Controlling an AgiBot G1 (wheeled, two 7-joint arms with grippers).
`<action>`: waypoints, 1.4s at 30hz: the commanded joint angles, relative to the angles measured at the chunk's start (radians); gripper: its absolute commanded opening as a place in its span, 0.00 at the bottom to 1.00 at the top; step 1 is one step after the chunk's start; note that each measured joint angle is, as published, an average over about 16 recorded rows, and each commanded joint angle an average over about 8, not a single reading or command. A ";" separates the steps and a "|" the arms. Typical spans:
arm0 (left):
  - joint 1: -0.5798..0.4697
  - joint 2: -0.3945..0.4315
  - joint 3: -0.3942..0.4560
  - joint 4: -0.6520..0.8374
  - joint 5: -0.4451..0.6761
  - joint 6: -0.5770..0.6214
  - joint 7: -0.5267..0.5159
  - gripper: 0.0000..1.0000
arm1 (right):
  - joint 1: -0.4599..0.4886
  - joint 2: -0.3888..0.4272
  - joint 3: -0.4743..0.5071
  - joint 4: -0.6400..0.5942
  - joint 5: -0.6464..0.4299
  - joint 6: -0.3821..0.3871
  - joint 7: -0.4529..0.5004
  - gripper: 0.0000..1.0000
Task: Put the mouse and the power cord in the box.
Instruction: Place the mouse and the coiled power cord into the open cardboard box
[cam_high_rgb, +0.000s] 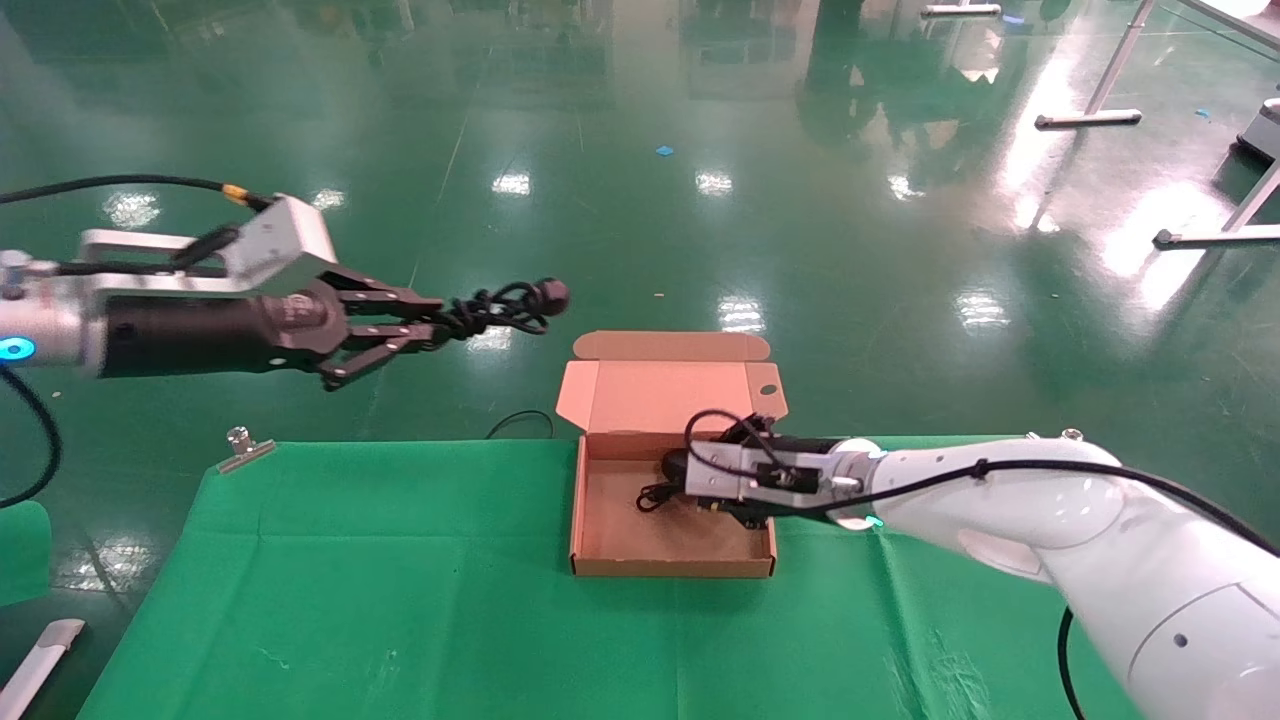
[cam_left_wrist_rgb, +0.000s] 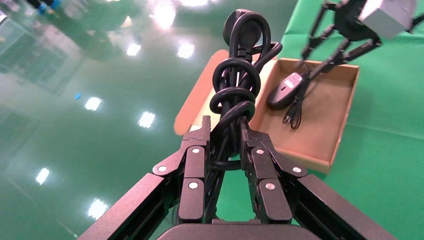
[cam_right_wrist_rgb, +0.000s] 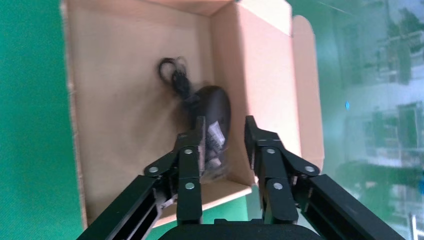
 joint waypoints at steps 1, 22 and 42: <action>-0.002 0.014 0.004 -0.004 0.006 -0.004 -0.003 0.00 | 0.004 0.000 0.000 -0.009 0.018 0.005 0.005 1.00; 0.281 0.316 0.149 -0.338 0.076 -0.415 -0.195 0.00 | 0.227 0.362 0.020 -0.095 0.058 -0.428 -0.203 1.00; 0.344 0.310 0.389 -0.464 0.068 -0.578 -0.459 0.98 | 0.232 0.375 0.020 -0.094 0.060 -0.442 -0.205 1.00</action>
